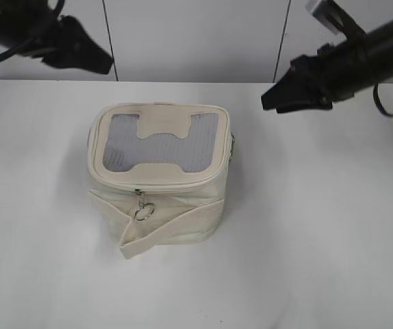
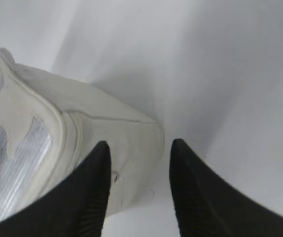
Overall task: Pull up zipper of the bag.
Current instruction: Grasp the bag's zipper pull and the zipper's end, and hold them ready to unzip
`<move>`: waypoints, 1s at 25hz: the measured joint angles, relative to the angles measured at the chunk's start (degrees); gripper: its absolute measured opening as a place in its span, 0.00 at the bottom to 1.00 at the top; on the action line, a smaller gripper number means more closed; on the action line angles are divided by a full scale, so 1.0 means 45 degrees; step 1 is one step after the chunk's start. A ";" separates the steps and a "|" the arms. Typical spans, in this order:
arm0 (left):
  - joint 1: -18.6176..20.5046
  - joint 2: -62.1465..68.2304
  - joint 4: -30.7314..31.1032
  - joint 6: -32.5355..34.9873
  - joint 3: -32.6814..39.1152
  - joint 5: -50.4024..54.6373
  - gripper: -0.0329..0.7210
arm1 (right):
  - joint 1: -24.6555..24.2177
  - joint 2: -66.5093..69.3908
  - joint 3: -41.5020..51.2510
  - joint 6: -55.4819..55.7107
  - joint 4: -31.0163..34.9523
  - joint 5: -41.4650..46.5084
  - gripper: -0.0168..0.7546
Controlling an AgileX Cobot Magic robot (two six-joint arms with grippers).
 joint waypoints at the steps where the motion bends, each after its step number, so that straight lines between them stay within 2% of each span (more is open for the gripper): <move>1: -0.0028 0.0812 -0.0225 0.0093 -0.0800 0.0290 0.50 | -0.0026 -0.0553 0.1126 -0.0998 0.0826 -0.0558 0.44; 5: -0.0684 0.3925 -0.0129 0.0481 -0.4527 0.1483 0.53 | -0.0026 -0.1553 0.5034 -0.5421 0.4646 -0.1564 0.45; 8: -0.1518 0.5620 0.0642 0.1063 -0.6797 0.2493 0.55 | -0.0026 -0.1612 0.6496 -0.8540 0.7353 -0.1553 0.45; 10: -0.2129 0.6424 0.1443 0.1469 -0.7895 0.3238 0.55 | -0.0026 -0.1619 0.7004 -0.9947 0.8422 -0.1348 0.46; 14: -0.2786 0.7447 0.2119 0.1715 -0.8723 0.4108 0.56 | -0.0026 -0.1619 0.7206 -1.0799 0.9078 -0.1179 0.46; 21: -0.2788 0.7662 0.1987 0.2023 -0.8845 0.4995 0.57 | -0.0026 -0.1644 0.7206 -1.0938 0.9215 -0.0912 0.46; 23: -0.2788 0.7690 0.2002 0.2022 -0.8881 0.5120 0.54 | -0.0026 -0.1644 0.7206 -1.0949 0.9252 -0.0769 0.46; 25: -0.2788 0.7831 0.2046 0.2022 -0.8911 0.5174 0.46 | -0.0026 -0.1644 0.7206 -1.0949 0.9252 -0.0658 0.46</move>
